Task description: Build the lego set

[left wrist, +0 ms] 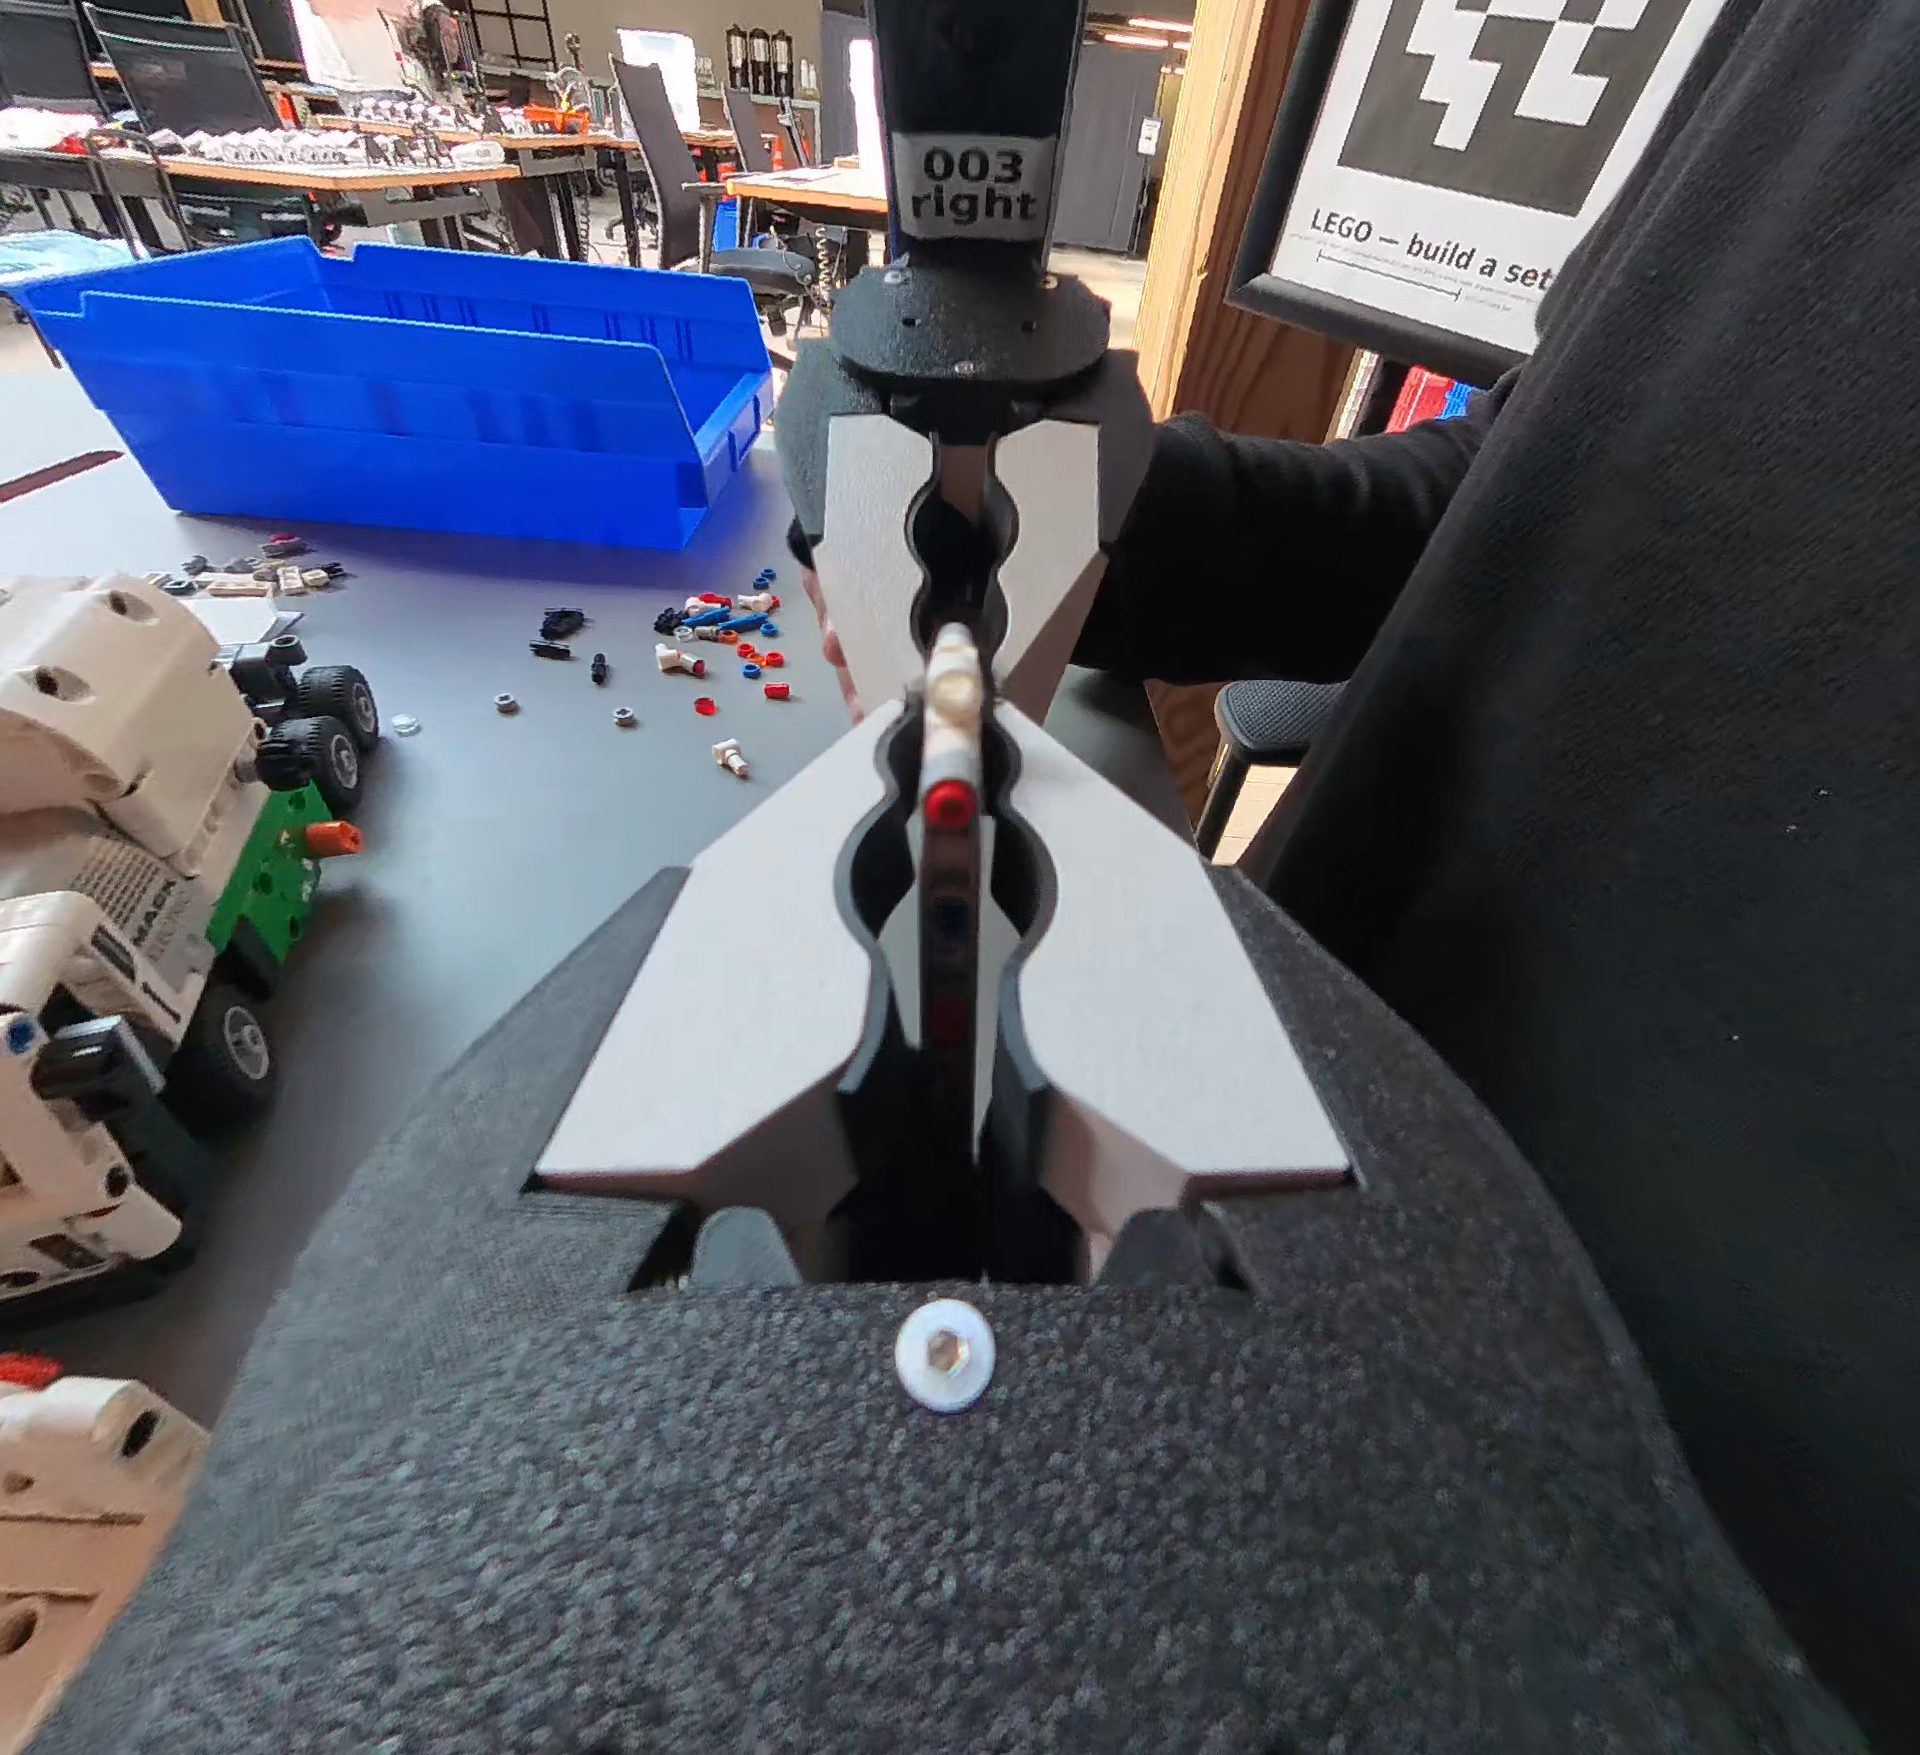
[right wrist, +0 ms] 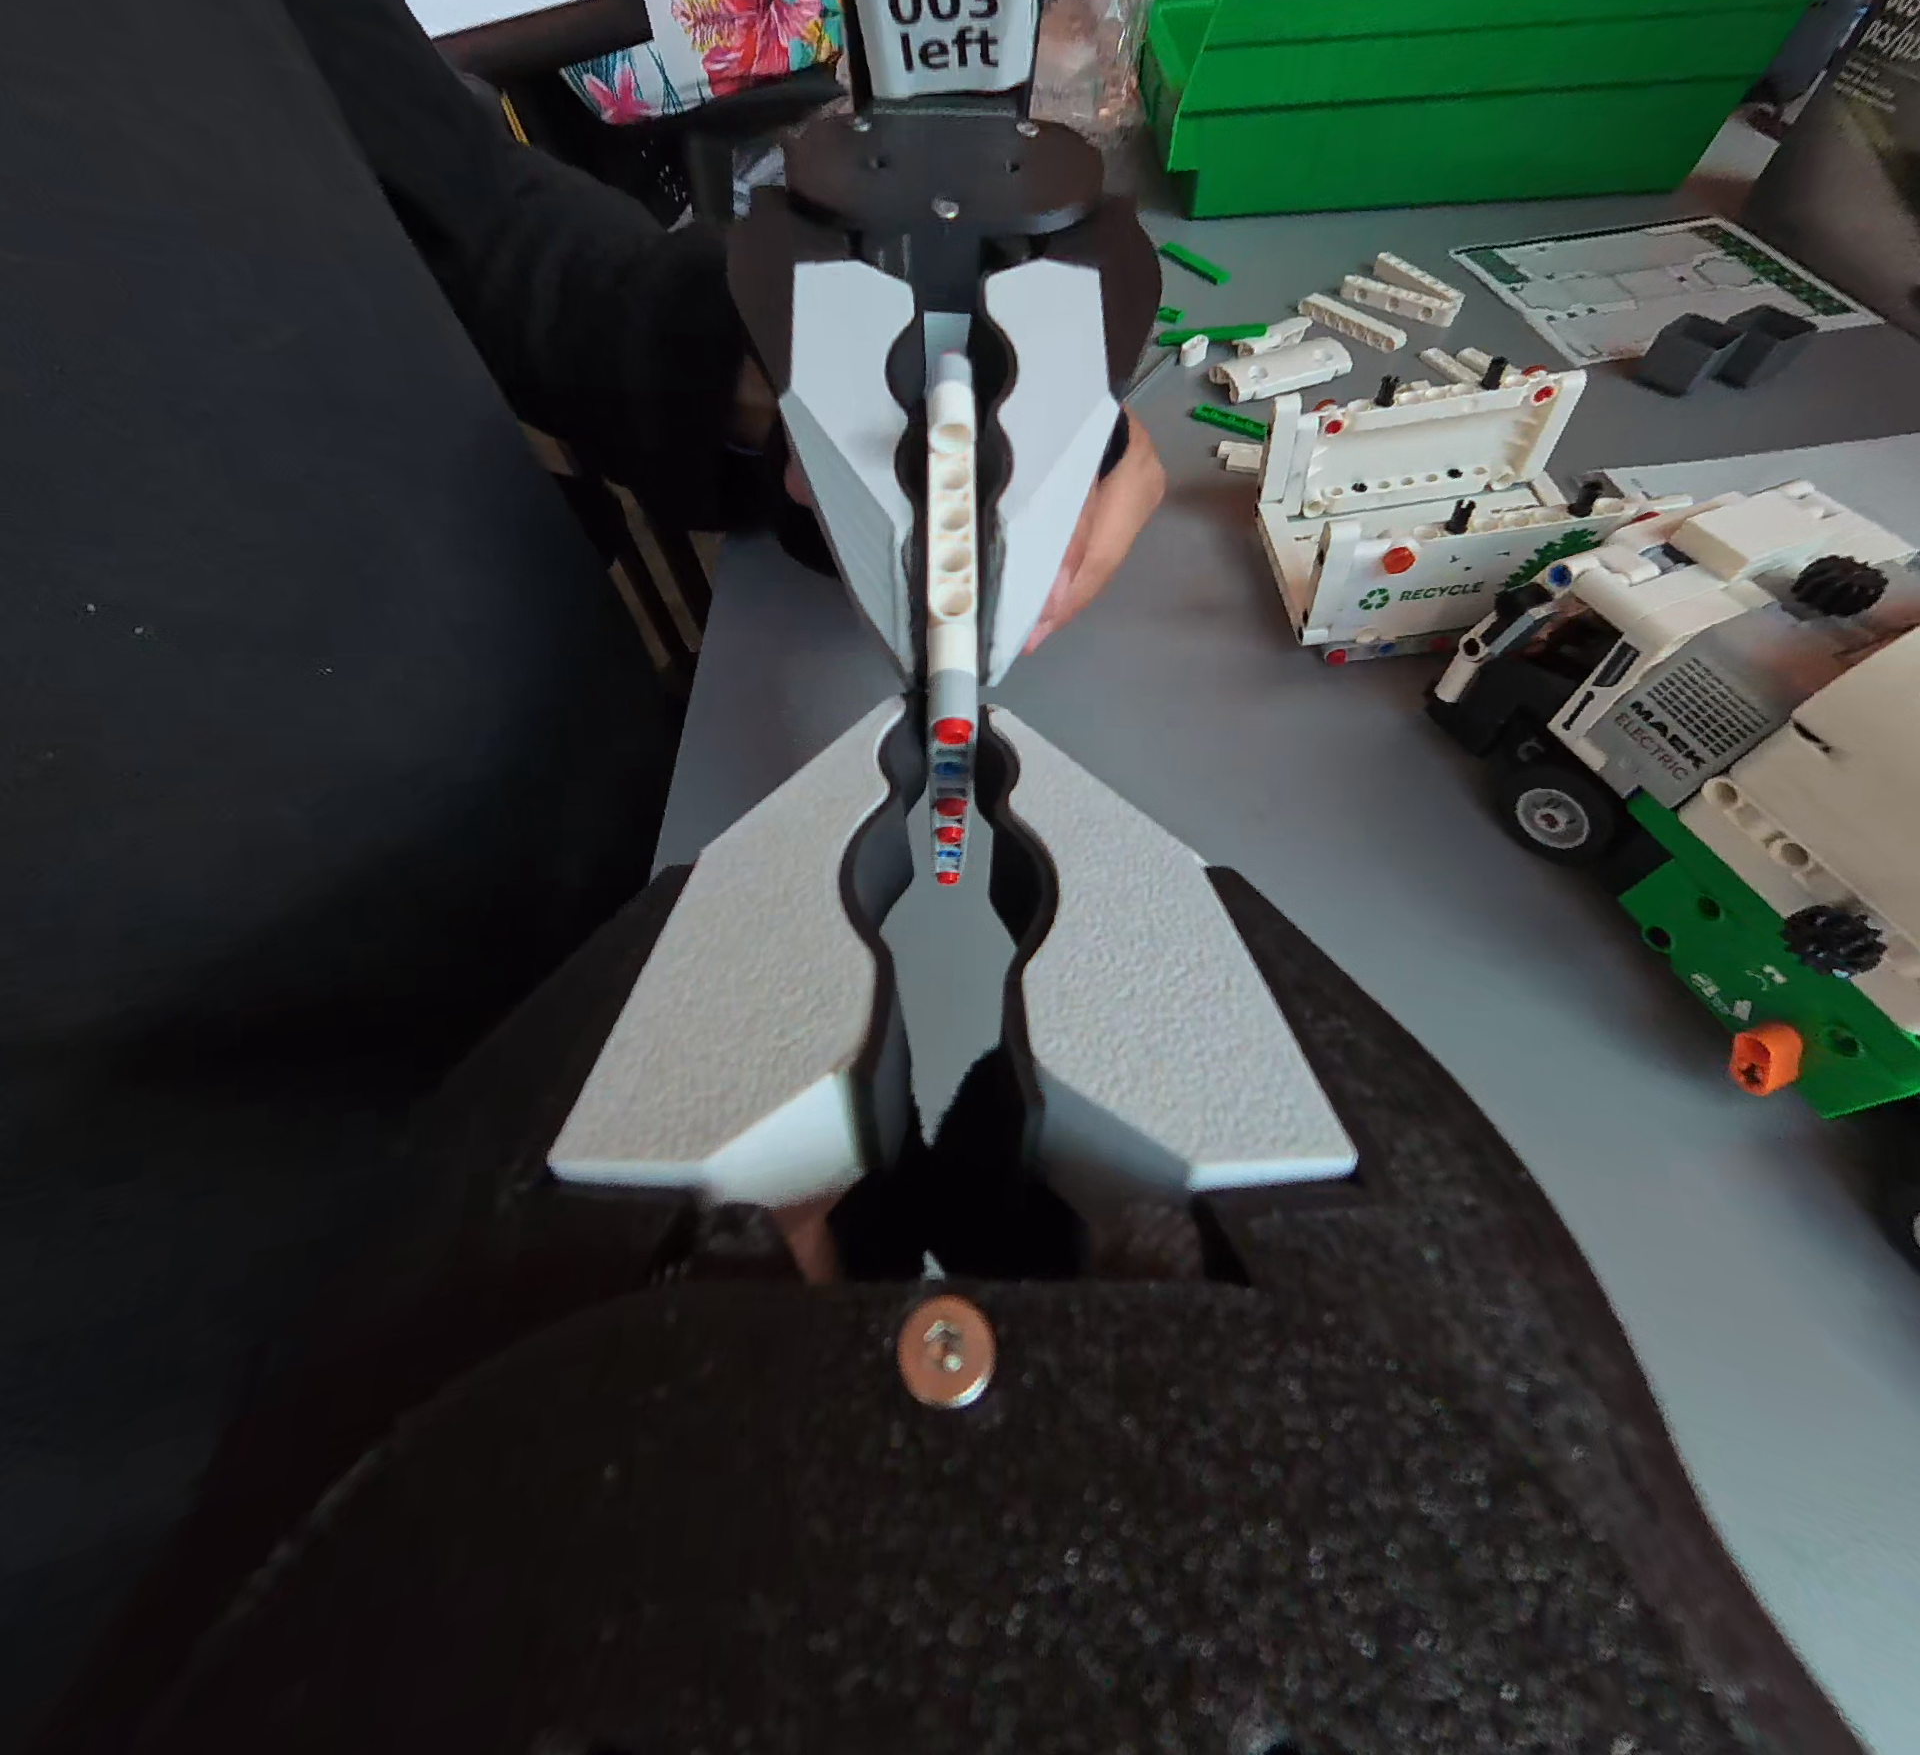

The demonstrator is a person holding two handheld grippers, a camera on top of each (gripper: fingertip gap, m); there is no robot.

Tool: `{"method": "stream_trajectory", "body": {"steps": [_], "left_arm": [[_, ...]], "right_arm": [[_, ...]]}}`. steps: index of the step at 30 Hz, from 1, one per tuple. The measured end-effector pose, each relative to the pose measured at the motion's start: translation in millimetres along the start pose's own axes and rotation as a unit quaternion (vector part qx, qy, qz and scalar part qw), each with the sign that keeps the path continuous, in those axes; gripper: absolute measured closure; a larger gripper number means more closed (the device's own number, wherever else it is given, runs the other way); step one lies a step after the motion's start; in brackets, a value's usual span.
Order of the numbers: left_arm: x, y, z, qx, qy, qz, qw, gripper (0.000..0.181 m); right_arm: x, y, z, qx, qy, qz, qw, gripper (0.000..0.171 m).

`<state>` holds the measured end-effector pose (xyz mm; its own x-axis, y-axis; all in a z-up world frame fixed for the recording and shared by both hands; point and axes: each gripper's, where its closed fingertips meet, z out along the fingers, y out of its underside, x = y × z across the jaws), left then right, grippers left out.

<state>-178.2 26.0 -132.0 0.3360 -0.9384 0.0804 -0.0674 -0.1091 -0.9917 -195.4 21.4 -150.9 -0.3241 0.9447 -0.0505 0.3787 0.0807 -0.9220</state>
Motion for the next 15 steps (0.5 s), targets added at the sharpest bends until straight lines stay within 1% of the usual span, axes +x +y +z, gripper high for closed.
{"method": "stream_trajectory", "body": {"steps": [6,11,15], "left_arm": [[1.7,-5.7,0.5,0.025,-0.006,0.012,1.000,0.176],[4.0,-6.8,1.0,0.033,0.007,0.001,0.999,0.176],[1.5,-6.6,0.1,0.038,0.001,-0.005,0.999,0.176]], "right_arm": [[-2.2,-2.9,-2.0,-0.005,-0.001,0.000,1.000,0.165],[-4.1,-1.2,1.5,-0.011,-0.006,-0.002,1.000,0.165],[-2.1,-1.9,2.3,0.000,-0.007,0.022,1.000,0.165]]}}
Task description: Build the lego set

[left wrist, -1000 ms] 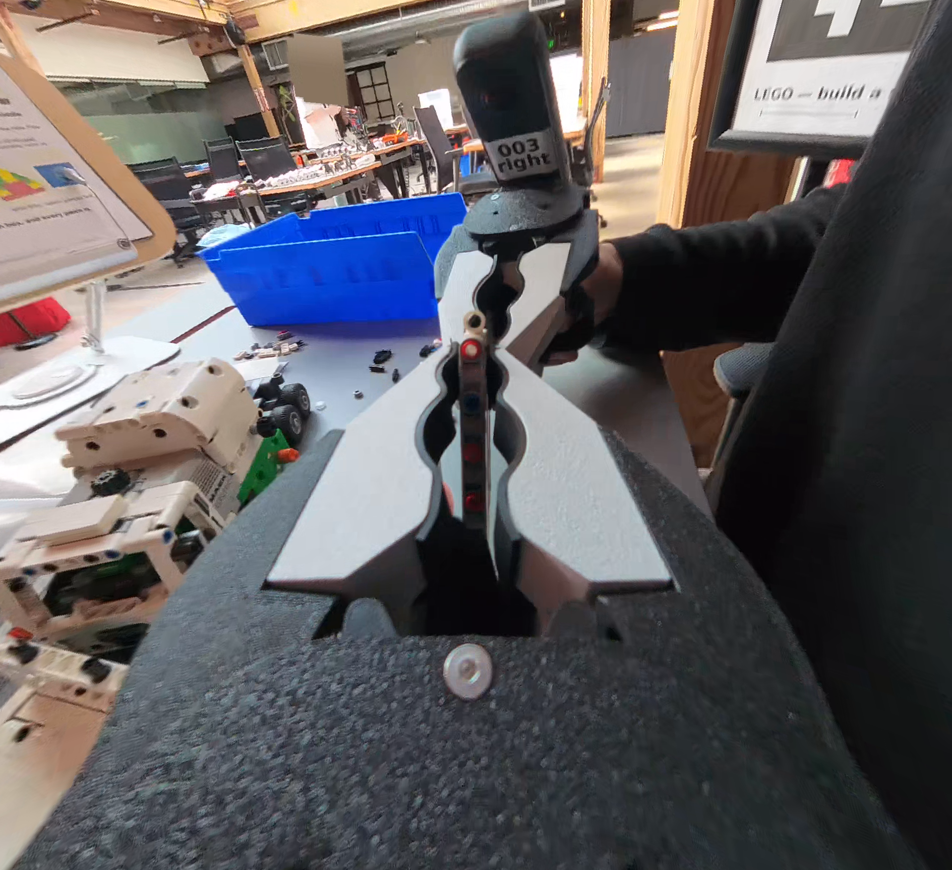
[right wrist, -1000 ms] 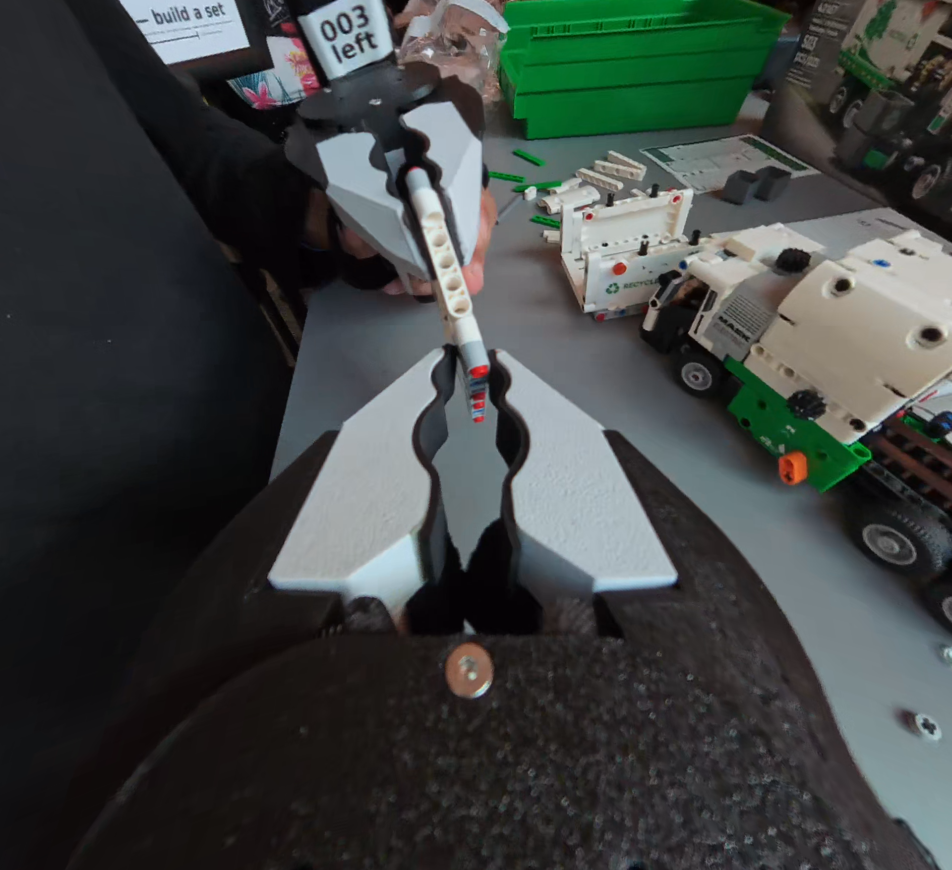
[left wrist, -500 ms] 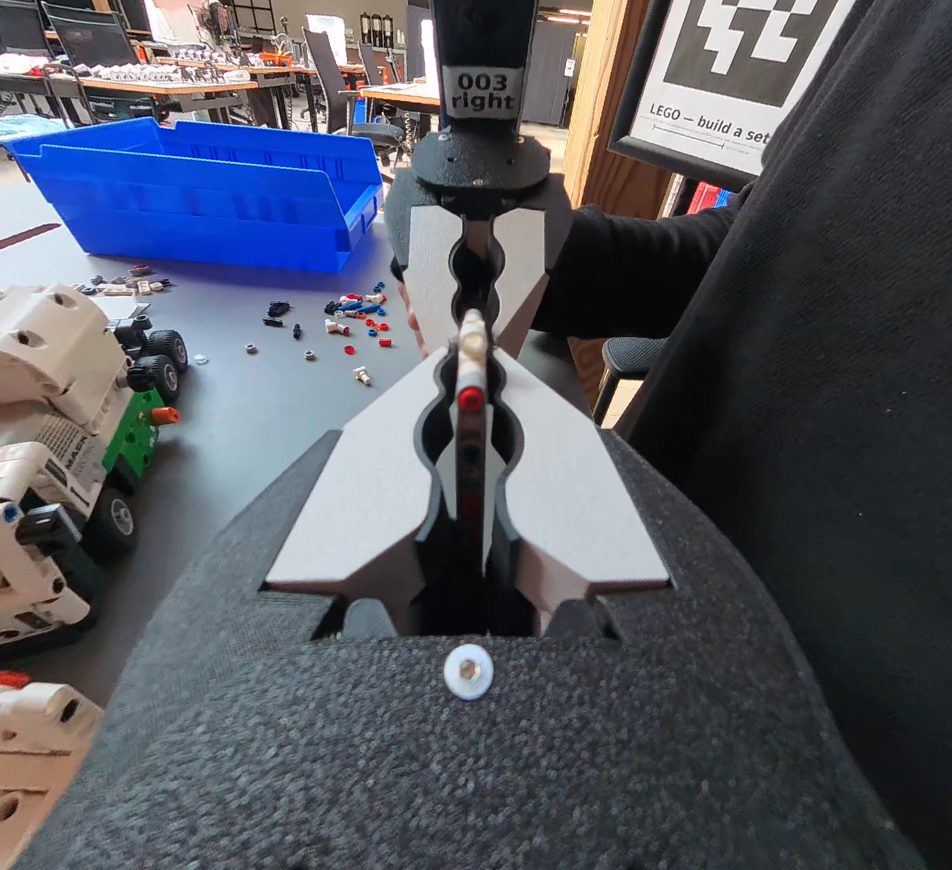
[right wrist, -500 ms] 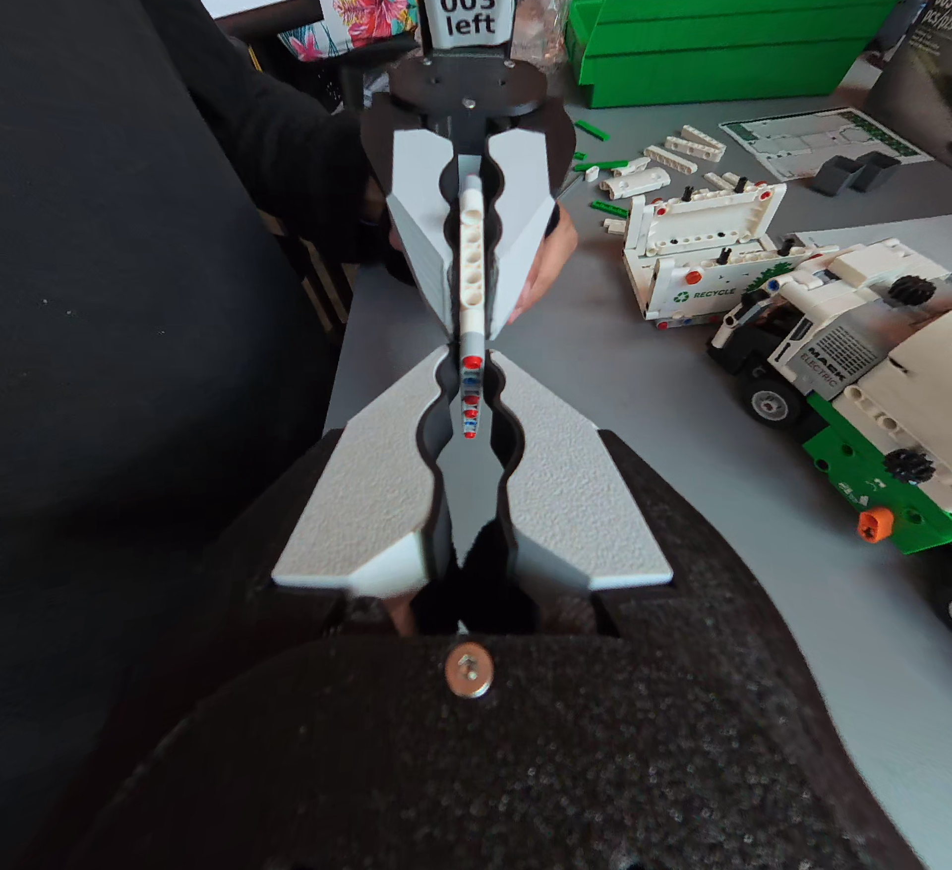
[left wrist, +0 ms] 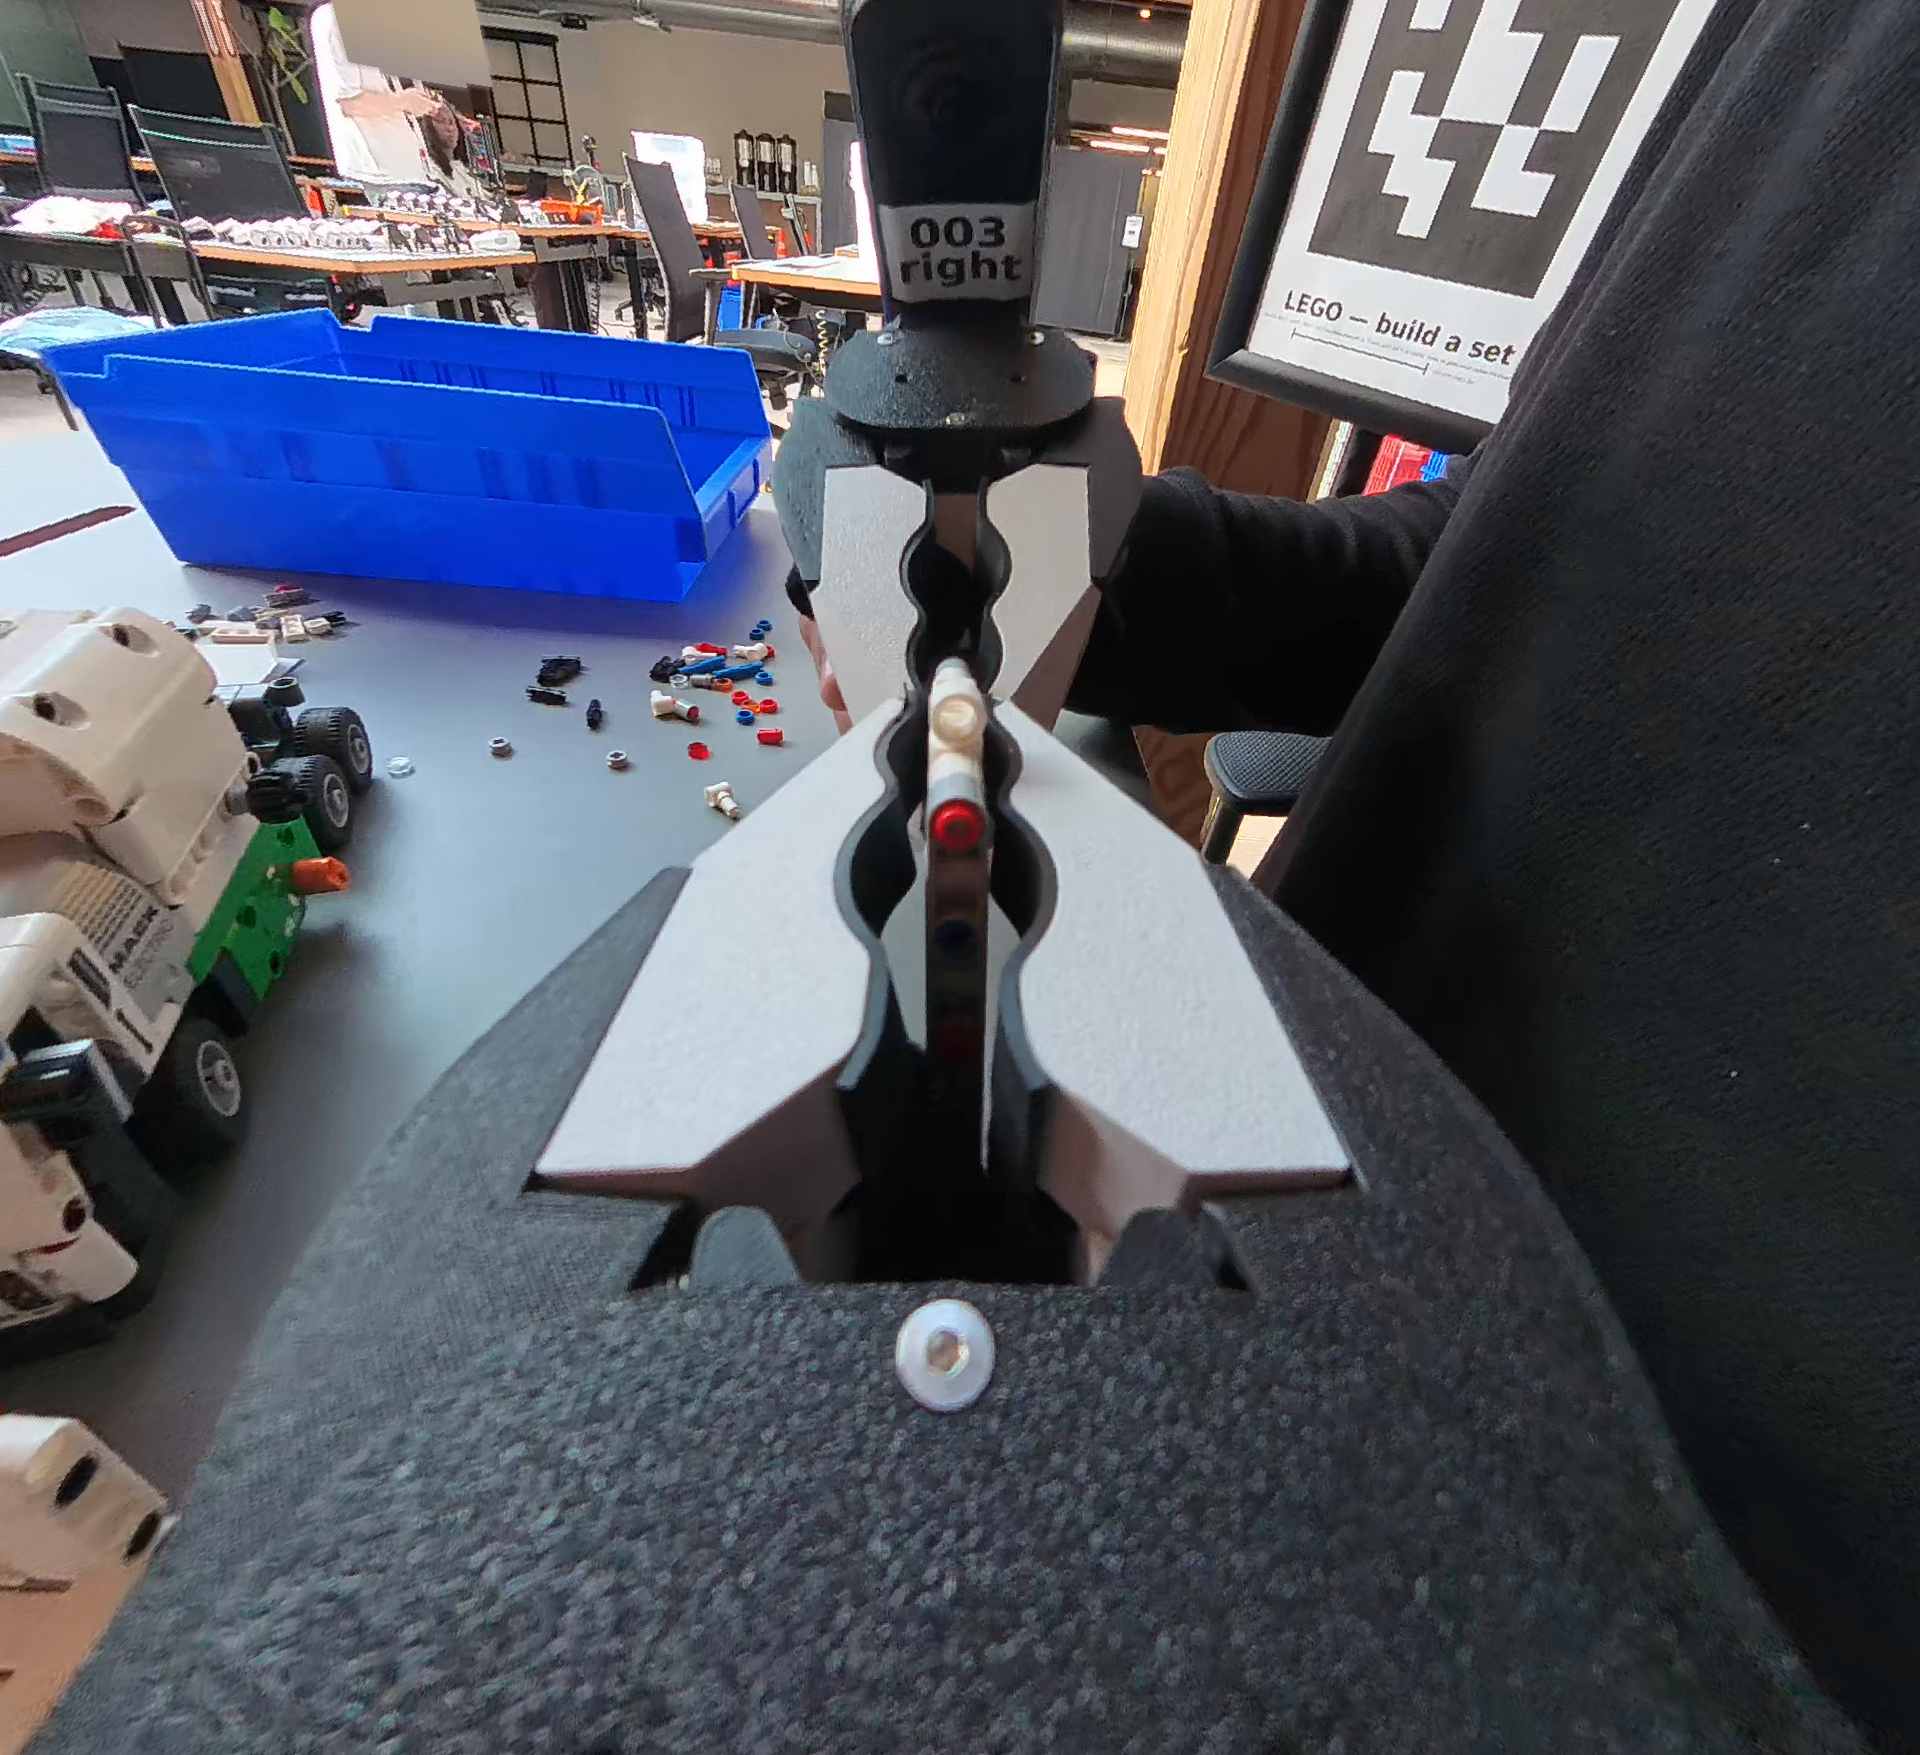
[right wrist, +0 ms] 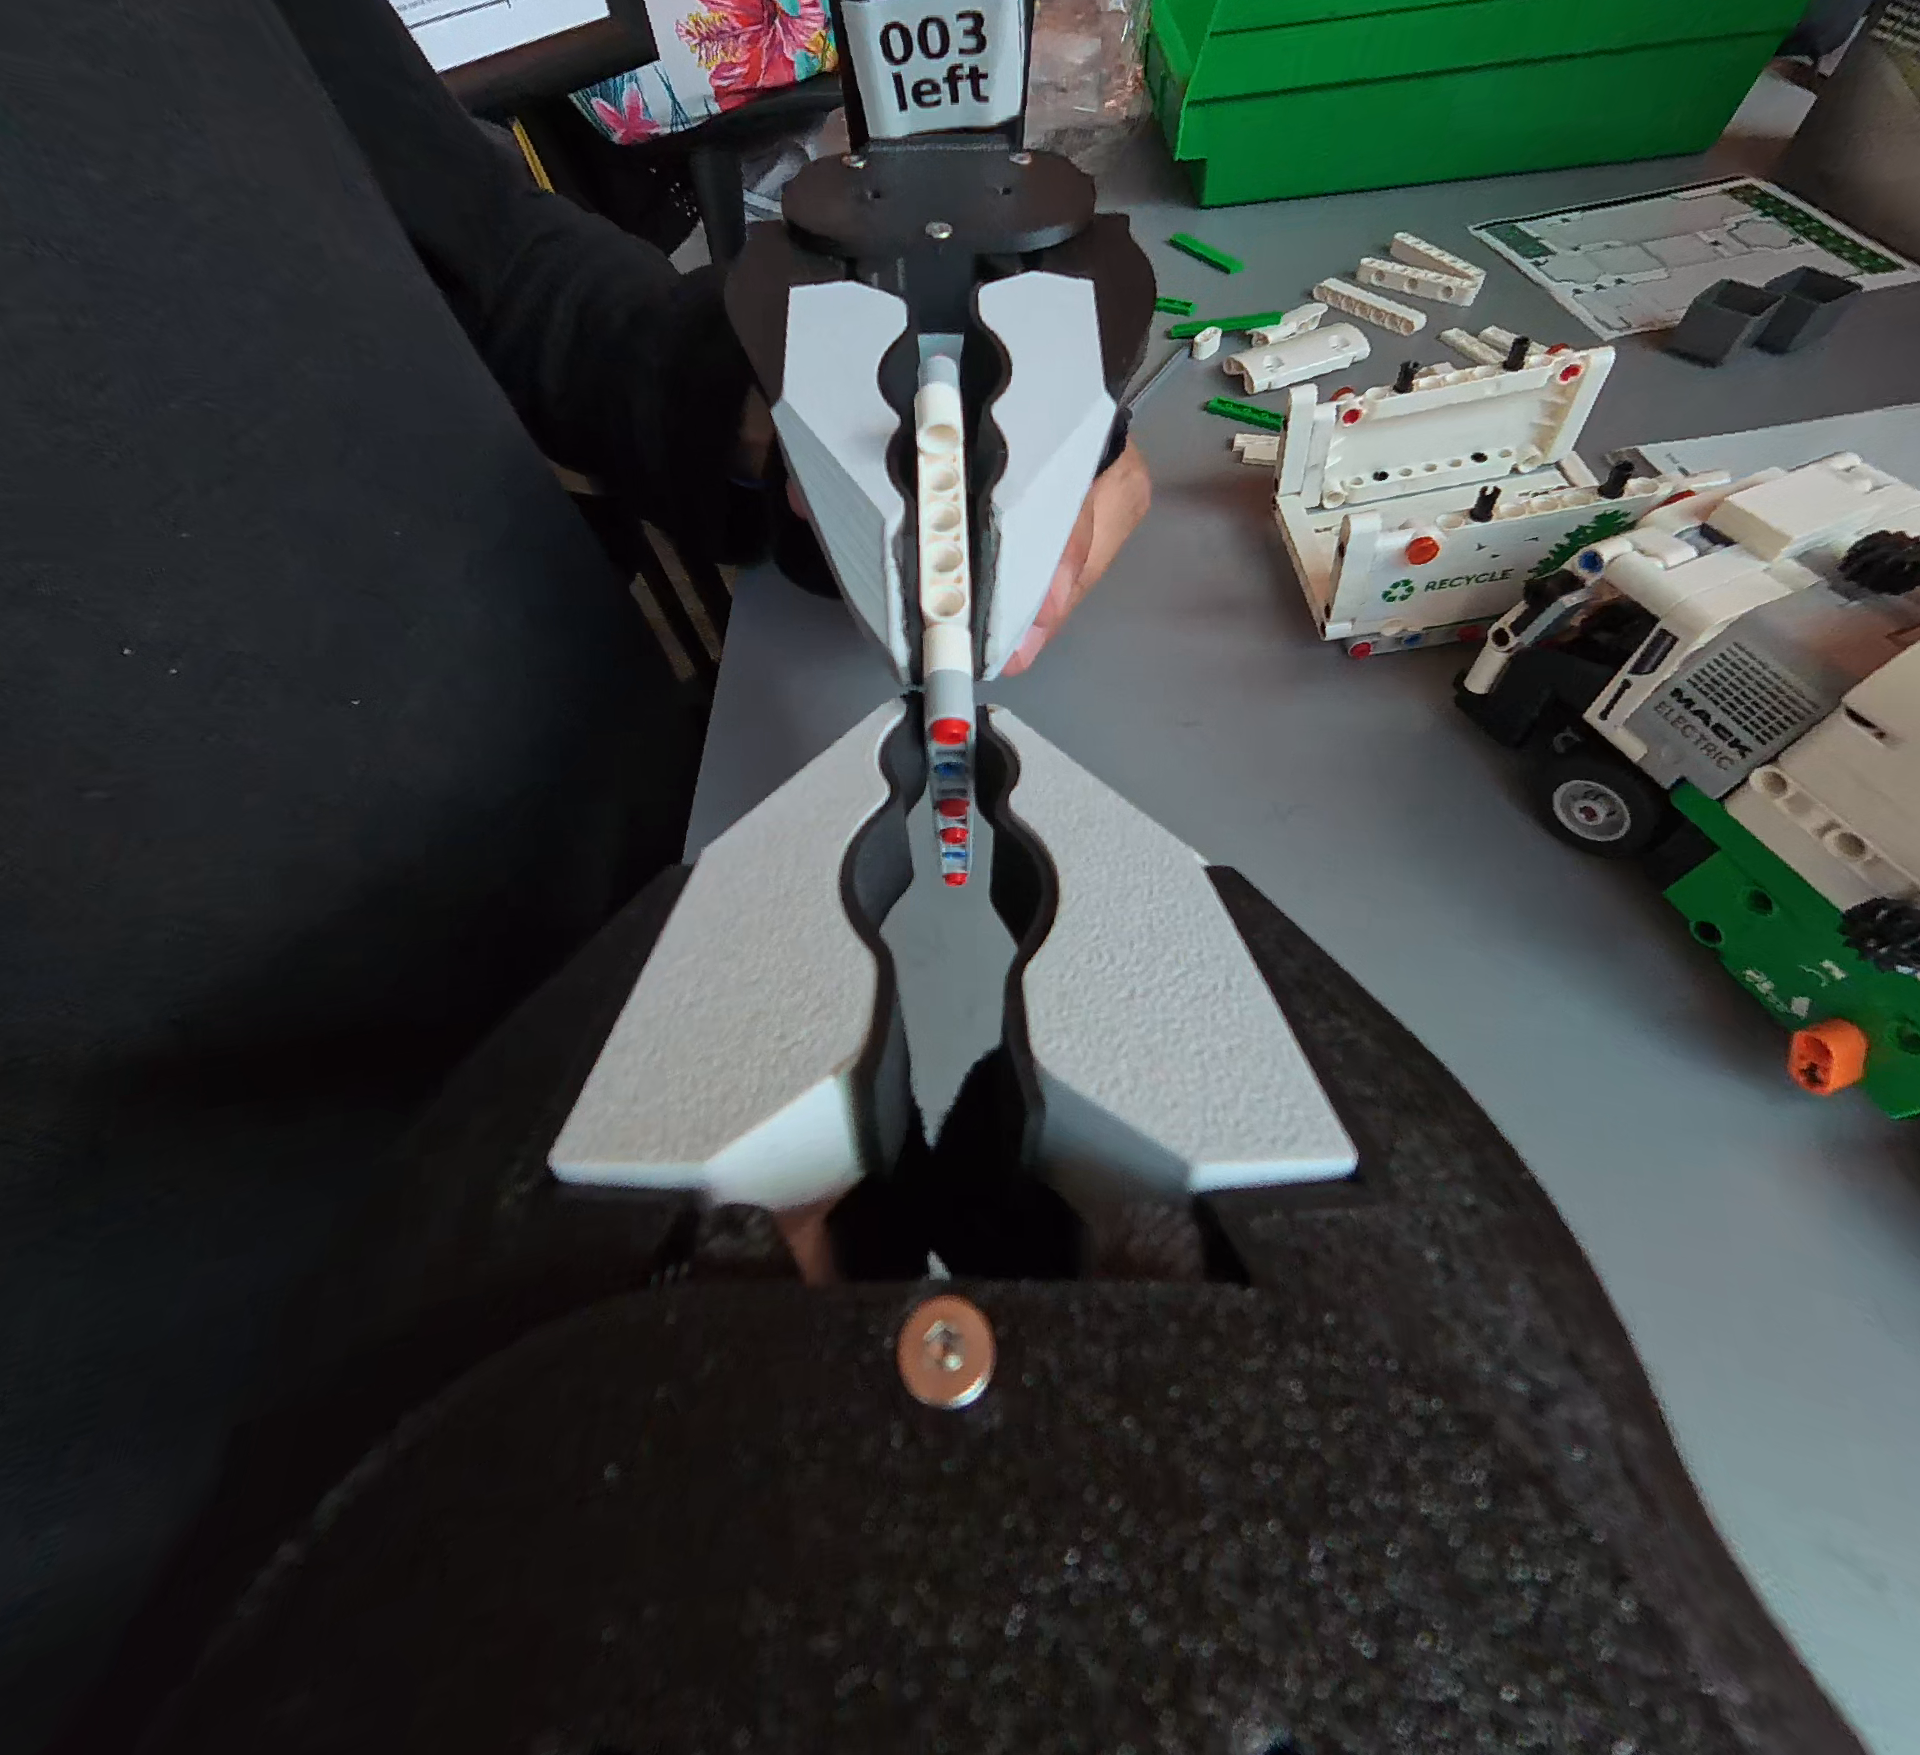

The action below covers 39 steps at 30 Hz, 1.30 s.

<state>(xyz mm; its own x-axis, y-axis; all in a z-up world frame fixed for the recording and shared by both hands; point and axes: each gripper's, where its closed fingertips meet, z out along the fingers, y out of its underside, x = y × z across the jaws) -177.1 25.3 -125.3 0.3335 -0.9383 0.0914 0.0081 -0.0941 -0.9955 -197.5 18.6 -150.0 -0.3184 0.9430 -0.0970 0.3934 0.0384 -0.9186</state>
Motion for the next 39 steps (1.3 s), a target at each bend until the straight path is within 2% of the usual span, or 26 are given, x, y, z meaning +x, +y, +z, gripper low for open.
{"method": "stream_trajectory", "body": {"steps": [3,5,7,9,11,13,16,18,21,24,26,28,30,34,37,39], "left_arm": [[-5,0,-2,-0.001,-0.024,0.016,1.000,0.176],[-18,-4,-8,-0.009,-0.084,0.062,0.995,0.176],[-33,0,-14,-0.049,-0.153,0.143,0.977,0.176],[-44,8,-15,-0.093,-0.203,0.217,0.950,0.176],[-58,15,-16,-0.119,-0.249,0.253,0.927,0.176],[-72,23,-18,-0.146,-0.286,0.276,0.906,0.176],[-74,29,-15,-0.158,-0.290,0.276,0.903,0.176],[-70,30,-13,-0.147,-0.274,0.259,0.914,0.176],[-67,31,-13,-0.141,-0.259,0.261,0.919,0.176],[-67,32,-15,-0.136,-0.246,0.248,0.927,0.176],[-64,30,-15,-0.128,-0.239,0.242,0.932,0.176],[-62,30,-15,-0.127,-0.236,0.249,0.931,0.176],[-61,34,-15,-0.136,-0.237,0.262,0.926,0.176],[-59,41,-11,-0.156,-0.224,0.259,0.926,0.176],[-62,40,-9,-0.160,-0.238,0.273,0.918,0.176],[-63,42,-9,-0.167,-0.246,0.283,0.912,0.176]], "right_arm": [[4,4,-3,-0.004,0.013,0.016,1.000,0.164],[16,19,-19,-0.037,0.054,0.043,0.997,0.160],[30,39,-42,-0.068,0.116,0.085,0.987,0.155],[42,65,-62,-0.102,0.192,0.106,0.970,0.151],[65,93,-84,-0.141,0.309,0.142,0.930,0.148],[68,105,-87,-0.140,0.347,0.194,0.907,0.145],[69,103,-80,-0.106,0.386,0.233,0.886,0.147],[76,107,-87,-0.122,0.430,0.201,0.872,0.147],[81,105,-100,-0.141,0.445,0.132,0.874,0.159],[85,97,-108,-0.149,0.368,0.045,0.917,0.157],[84,104,-105,-0.182,0.257,0.008,0.949,0.147],[81,111,-100,-0.211,0.154,-0.031,0.965,0.146],[87,109,-96,-0.211,0.101,-0.076,0.969,0.149],[89,111,-91,-0.233,0.000,-0.103,0.967,0.150],[90,120,-86,-0.251,-0.038,-0.116,0.960,0.150],[87,119,-82,-0.235,-0.055,-0.105,0.965,0.153]]}}
